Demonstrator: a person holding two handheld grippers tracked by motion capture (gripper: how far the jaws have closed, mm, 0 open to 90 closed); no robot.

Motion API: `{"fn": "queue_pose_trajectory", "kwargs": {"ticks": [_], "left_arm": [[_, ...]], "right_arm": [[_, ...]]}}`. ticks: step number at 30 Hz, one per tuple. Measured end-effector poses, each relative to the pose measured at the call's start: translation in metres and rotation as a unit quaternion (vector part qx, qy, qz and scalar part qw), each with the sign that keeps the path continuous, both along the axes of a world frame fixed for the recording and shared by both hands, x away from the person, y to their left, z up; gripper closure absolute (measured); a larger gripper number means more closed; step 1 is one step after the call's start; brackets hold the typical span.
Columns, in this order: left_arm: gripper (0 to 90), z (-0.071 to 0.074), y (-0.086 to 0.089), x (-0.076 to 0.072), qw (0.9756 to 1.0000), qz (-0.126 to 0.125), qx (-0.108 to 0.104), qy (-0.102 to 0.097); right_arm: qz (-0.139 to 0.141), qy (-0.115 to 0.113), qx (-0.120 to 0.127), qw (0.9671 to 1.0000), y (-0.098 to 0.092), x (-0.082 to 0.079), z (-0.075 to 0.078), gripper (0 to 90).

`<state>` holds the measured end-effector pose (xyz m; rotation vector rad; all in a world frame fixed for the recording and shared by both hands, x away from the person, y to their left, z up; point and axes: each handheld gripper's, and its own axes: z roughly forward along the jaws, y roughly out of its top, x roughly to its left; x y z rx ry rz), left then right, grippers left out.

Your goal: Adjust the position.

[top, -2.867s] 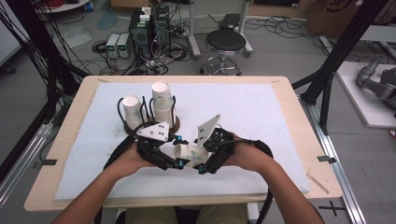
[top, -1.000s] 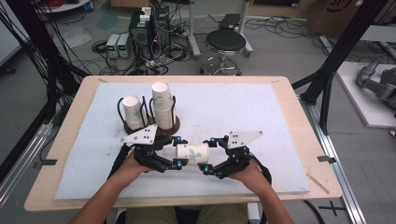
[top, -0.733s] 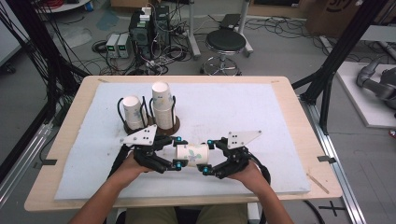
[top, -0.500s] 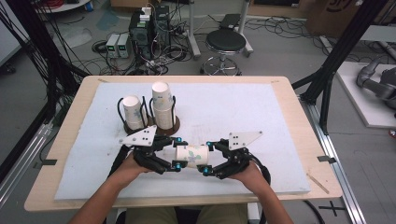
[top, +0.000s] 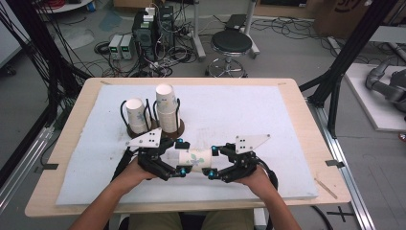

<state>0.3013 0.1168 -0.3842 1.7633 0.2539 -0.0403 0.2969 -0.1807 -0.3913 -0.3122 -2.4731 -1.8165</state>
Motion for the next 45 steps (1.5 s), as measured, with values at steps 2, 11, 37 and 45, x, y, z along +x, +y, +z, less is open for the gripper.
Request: {"fn": "queue_pose_trajectory", "kwargs": {"ticks": [2,11,37,45], "left_arm": [[16.7,0.001,0.001,0.0,0.9999,0.008,0.012,0.0],[16.7,0.014,0.006,-0.002,0.9983,0.009,0.054,-0.021],[18.3,0.023,-0.004,-0.002,0.9863,-0.013,0.159,-0.041],[20.7,0.018,-0.009,-0.001,0.9818,-0.025,0.185,-0.034]], "right_arm": [[-0.004,-0.006,-0.008,0.9999,0.0,0.001,0.001,36.3],[-0.016,-0.017,-0.06,0.9979,-0.003,0.005,0.016,36.5],[0.053,-0.069,-0.299,0.9503,0.05,0.015,0.072,36.4],[0.069,-0.077,-0.342,0.9342,0.062,0.017,0.076,36.4]]}}
